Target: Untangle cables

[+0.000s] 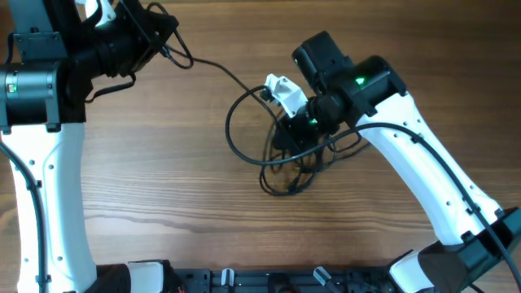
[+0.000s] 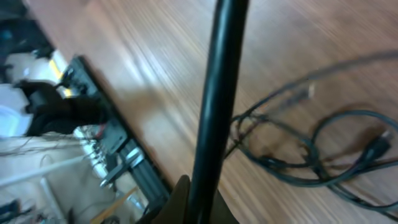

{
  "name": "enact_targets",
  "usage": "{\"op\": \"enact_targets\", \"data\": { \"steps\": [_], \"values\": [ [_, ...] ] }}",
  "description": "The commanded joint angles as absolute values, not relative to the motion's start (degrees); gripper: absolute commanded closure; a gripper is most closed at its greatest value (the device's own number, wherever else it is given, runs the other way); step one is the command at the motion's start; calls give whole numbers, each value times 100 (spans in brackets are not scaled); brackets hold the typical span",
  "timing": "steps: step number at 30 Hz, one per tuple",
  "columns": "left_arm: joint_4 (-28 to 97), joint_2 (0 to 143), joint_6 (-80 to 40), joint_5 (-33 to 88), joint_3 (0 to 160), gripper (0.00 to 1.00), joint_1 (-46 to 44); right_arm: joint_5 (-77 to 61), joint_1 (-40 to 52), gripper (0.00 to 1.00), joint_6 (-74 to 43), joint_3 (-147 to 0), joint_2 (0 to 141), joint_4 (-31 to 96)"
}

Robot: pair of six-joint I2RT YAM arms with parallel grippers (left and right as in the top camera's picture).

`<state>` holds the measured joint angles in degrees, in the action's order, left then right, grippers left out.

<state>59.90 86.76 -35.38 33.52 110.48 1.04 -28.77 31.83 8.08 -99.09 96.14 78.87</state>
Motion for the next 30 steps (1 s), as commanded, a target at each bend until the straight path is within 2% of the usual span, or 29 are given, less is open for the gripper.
{"op": "enact_targets", "data": {
  "steps": [1,8,15,21,30],
  "values": [
    [6099,8709,-3339,3199,11080,96,97,-2443,3181,96,550,-10079,9695,8005],
    [6257,8709,-3317,3201,11080,96,97,-2016,3192,96,261,-10018,10224,8130],
    [6766,8720,-2853,3124,11054,96,40,-2058,3186,96,290,-10055,10213,7428],
    [7411,8757,-2567,2377,10589,96,-27,-1927,3188,95,296,-10053,10213,6685],
    [6506,8799,-2359,2377,8733,96,-27,-2198,3203,96,303,-10038,10447,5690]
  ]
}}
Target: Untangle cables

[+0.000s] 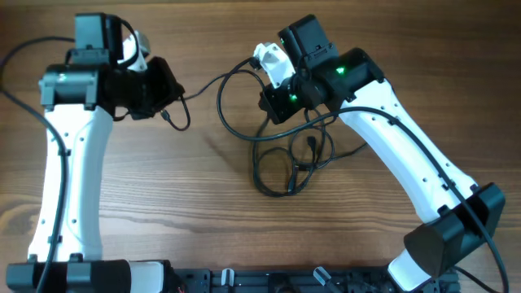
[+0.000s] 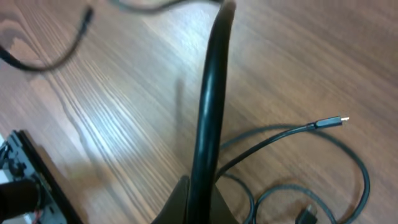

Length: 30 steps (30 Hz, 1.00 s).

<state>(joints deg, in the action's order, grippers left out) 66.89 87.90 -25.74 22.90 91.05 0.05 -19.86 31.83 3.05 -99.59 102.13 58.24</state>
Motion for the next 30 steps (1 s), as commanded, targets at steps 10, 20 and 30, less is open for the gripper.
{"op": "enact_targets", "data": {
  "steps": [10,20,30],
  "values": [
    [5946,8809,-1787,3789,7815,96,-27,-2971,3203,96,-54,-10038,11030,5271],
    [4637,8816,-3876,4368,7008,96,-27,-3929,3203,96,-99,-10038,11118,4941],
    [3708,8816,-5680,5081,7008,96,-27,-4427,3347,78,-82,-10038,11118,4497]
  ]
}}
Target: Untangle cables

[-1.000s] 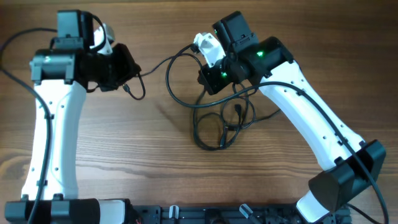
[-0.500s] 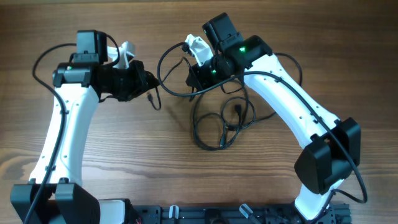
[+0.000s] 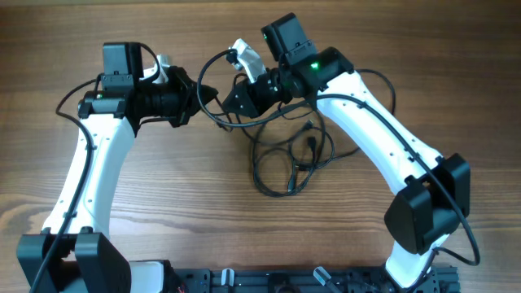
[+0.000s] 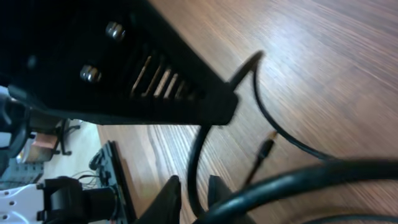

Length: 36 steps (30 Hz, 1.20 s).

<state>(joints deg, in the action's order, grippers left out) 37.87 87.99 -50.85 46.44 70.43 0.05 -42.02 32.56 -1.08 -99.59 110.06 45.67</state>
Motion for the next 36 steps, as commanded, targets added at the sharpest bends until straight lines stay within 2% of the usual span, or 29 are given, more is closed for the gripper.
{"op": "enact_targets", "data": {
  "steps": [1,6,10,13,18,20,22,25,31,36],
  "values": [
    [3701,8816,-5752,5081,7008,95,-27,-4427,3361,75,-80,-10038,11118,4488],
    [3616,8816,-5863,5358,7008,96,-27,-4364,3426,72,-3,-10038,11118,4458],
    [3551,8816,-5896,5400,7008,92,-25,-4139,3454,96,-23,-10038,11118,4460],
    [3553,8816,-5874,5345,7008,78,-25,-3953,3454,96,-58,-10038,11118,4482],
    [3553,8816,-5557,4987,7008,50,-25,-3579,3339,96,-198,-10040,11111,4619],
    [3559,8816,-5437,4753,7008,44,-21,-3573,3183,96,-320,-10040,11100,4713],
    [3579,8816,-5172,4484,7008,34,-21,-3583,2856,96,-416,-10042,11061,4829],
    [3577,8816,-4965,4399,7008,26,-21,-3581,2495,96,-427,-10044,10912,4915],
    [3579,8816,-4805,4335,7008,20,-21,-3400,1507,96,-469,-10044,10337,4936],
    [3728,8816,-4663,4292,7006,19,-23,-3017,95,96,-471,-10047,9983,4805]
  ]
}}
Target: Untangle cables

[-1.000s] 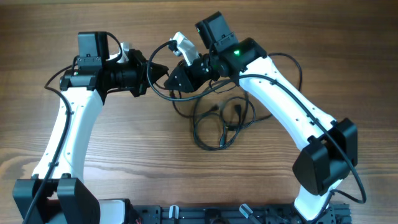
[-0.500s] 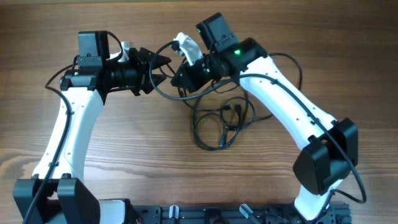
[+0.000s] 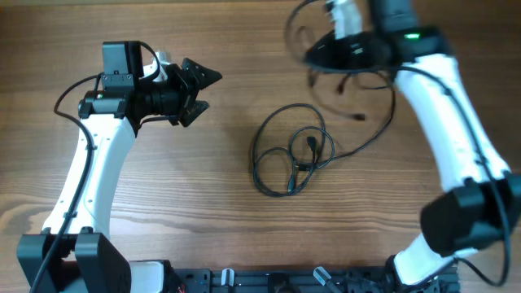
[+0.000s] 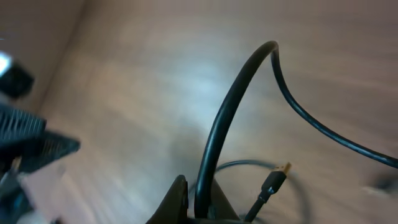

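Observation:
A loose tangle of thin black cables (image 3: 291, 156) lies on the wooden table at the centre. My right gripper (image 3: 319, 55) is raised at the top right, shut on a thick black cable (image 4: 231, 109) that rises from between its fingers (image 4: 180, 194) and curves away. A plug with a gold tip (image 4: 275, 176) hangs beside it. One strand (image 3: 376, 130) runs from the lifted cable down to the tangle. My left gripper (image 3: 199, 91) is at the upper left, open, with nothing between its fingers and no cable near it.
A black rail (image 3: 277, 281) with fittings runs along the table's near edge. The left arm's white link (image 3: 85, 187) crosses the left side of the table, and the right arm's link (image 3: 456, 138) crosses the right side.
My right gripper has gone from the top centre to the top right with the thick cable in it. The left gripper, then close against that cable, now stands open and apart from it.
My left gripper was at the far top left with a cable stretched to the right gripper over the tangle. Then both had come closer together, nearly meeting at the top centre. Now the right holds the cable off to the right, and the left is empty.

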{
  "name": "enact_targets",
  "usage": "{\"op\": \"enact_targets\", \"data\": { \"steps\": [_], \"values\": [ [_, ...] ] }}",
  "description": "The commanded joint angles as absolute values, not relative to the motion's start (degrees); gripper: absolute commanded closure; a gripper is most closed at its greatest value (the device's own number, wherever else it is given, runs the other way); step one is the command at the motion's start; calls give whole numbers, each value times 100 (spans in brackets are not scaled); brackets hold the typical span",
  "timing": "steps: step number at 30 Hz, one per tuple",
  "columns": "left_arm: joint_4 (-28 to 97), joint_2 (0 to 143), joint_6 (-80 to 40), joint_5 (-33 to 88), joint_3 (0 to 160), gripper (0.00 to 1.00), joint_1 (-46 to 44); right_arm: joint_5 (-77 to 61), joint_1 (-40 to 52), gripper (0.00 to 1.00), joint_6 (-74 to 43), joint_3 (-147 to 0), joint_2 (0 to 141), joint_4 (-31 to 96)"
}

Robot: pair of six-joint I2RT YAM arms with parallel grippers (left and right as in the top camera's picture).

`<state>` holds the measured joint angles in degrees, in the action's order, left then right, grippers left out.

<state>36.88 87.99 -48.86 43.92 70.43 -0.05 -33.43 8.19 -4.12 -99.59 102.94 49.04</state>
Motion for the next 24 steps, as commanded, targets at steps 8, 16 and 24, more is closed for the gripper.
{"op": "enact_targets", "data": {
  "steps": [8,16,24],
  "values": [
    [3734,8816,-4665,4292,7006,19,-27,-1691,-2115,96,-1695,-10042,10294,3232],
    [3802,8816,-4665,4272,7006,19,-27,-1992,-3146,96,-1955,-10088,11139,1745],
    [3817,8816,-4668,4252,7006,19,-27,-2147,-3345,93,-1802,-10779,12199,1358]
  ]
}}
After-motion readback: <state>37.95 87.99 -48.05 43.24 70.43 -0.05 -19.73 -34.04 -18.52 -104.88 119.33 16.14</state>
